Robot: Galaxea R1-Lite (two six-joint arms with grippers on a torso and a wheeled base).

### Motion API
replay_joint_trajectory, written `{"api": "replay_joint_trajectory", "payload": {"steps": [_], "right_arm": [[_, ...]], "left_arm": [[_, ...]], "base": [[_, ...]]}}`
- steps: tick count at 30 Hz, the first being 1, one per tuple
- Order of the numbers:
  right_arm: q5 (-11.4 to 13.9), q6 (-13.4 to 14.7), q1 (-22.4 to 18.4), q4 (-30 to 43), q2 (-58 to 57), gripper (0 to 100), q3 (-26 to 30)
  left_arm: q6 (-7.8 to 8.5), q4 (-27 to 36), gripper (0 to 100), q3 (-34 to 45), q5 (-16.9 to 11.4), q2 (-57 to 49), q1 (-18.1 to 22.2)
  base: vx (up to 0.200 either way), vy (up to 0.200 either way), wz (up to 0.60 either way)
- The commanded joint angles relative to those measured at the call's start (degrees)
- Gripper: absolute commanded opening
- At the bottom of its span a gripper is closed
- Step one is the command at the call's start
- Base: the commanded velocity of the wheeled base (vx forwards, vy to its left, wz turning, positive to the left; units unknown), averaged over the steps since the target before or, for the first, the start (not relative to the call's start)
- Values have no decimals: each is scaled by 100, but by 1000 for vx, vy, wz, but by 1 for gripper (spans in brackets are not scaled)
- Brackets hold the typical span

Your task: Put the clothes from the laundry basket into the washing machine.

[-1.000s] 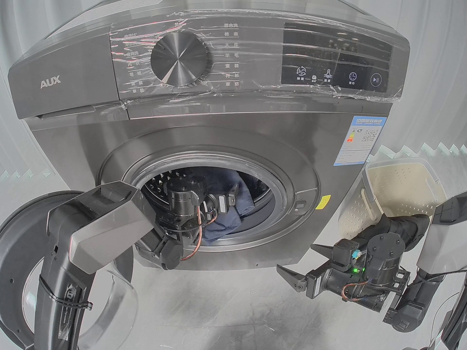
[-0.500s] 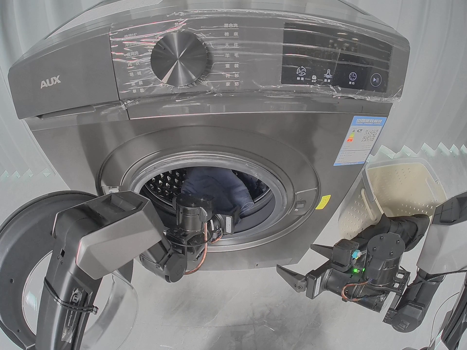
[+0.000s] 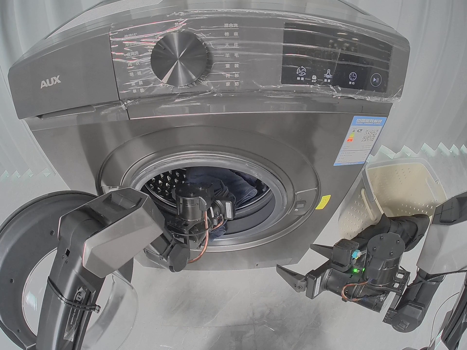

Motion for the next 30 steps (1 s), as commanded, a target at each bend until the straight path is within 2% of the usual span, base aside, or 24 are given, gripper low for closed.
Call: {"api": "replay_joint_trajectory", "payload": {"steps": [1,4,8,16,17,20,24,30], "right_arm": [[0,-1,0,-6,7,100,-7],[0,-1,0,3,7,100,-7],[0,-1,0,-6,-2,100,-7],[0,-1,0,-6,7,100,-7],[0,-1,0,-6,7,100,-7],[0,-1,0,3,15,100,-7],[0,8,0,-6,33,100,2],[0,-1,9,-6,77,100,2]], "left_arm": [[-33,-47,0,-516,74,134,137],[-42,-74,0,-1008,206,275,269],[-59,-83,0,-1412,233,354,392],[-77,-162,0,-1465,233,372,445],[-86,-206,100,-1421,233,363,436],[-138,-232,100,-1096,241,248,374],[-112,-153,100,-155,180,-244,207],[11,23,100,1049,-22,-797,-65]], "base": [[0,0,0],[0,0,0],[0,0,0],[0,0,0],[0,0,0],[0,0,0],[0,0,0],[0,0,0]]}}
